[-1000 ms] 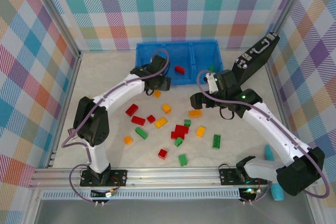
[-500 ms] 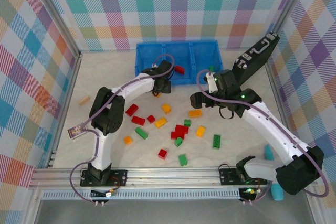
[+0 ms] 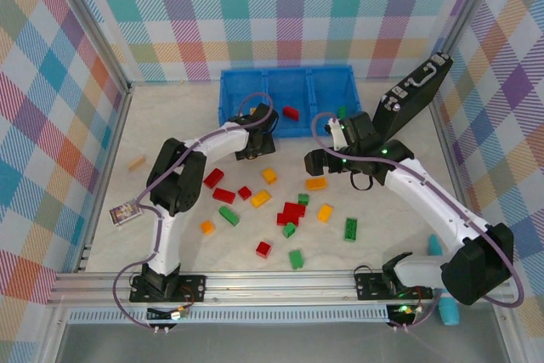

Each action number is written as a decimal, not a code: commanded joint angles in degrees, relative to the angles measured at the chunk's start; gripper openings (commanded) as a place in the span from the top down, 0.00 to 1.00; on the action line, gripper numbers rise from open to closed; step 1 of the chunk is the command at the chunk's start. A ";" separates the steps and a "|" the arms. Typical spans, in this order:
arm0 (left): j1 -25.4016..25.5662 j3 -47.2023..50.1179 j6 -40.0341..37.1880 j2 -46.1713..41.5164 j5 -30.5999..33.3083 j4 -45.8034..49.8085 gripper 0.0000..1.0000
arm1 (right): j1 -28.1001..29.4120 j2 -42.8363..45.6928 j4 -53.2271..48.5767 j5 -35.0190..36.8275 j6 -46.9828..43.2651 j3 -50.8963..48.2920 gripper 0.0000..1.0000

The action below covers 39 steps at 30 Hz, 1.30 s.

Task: Sort the legos into containers by color
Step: Pick up the lego from the center of the table.

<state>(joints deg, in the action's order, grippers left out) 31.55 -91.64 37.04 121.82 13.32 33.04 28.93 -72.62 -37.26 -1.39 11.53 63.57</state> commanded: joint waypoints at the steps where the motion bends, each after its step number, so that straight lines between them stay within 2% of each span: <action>1: -0.70 0.50 4.02 1.27 -1.30 -1.05 0.23 | -0.28 -0.67 1.58 -0.58 0.05 -0.67 0.01; 11: -1.49 1.76 7.07 1.92 0.65 -1.40 0.26 | -0.28 -3.40 2.80 -3.17 0.25 -0.84 0.01; 16: -1.67 2.15 7.75 2.33 1.19 -1.69 0.30 | -0.30 -3.76 3.15 -3.36 0.25 -1.08 0.01; 24: -1.93 2.07 8.83 3.07 1.08 -2.71 0.45 | -0.29 -4.11 3.59 -3.49 0.15 -1.46 0.01; 28: -1.93 2.66 8.62 2.96 1.05 -2.58 0.61 | -0.28 -3.93 3.86 -3.53 0.24 -2.04 0.01; 30: -1.93 3.24 8.59 2.58 1.41 -2.45 0.65 | -0.29 -3.83 3.94 -3.36 0.25 -2.09 0.01; 35: -1.93 3.42 5.23 1.87 2.65 -0.17 0.71 | -0.28 -4.02 4.04 -3.51 0.15 -2.12 0.01; 39: -1.93 1.43 -0.55 0.19 0.91 2.23 0.74 | -0.29 -4.33 3.97 -3.24 0.07 -2.00 0.01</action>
<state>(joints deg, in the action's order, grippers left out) 29.95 -89.82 41.45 122.72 15.42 33.06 28.88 -76.44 -34.24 -3.75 11.53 62.13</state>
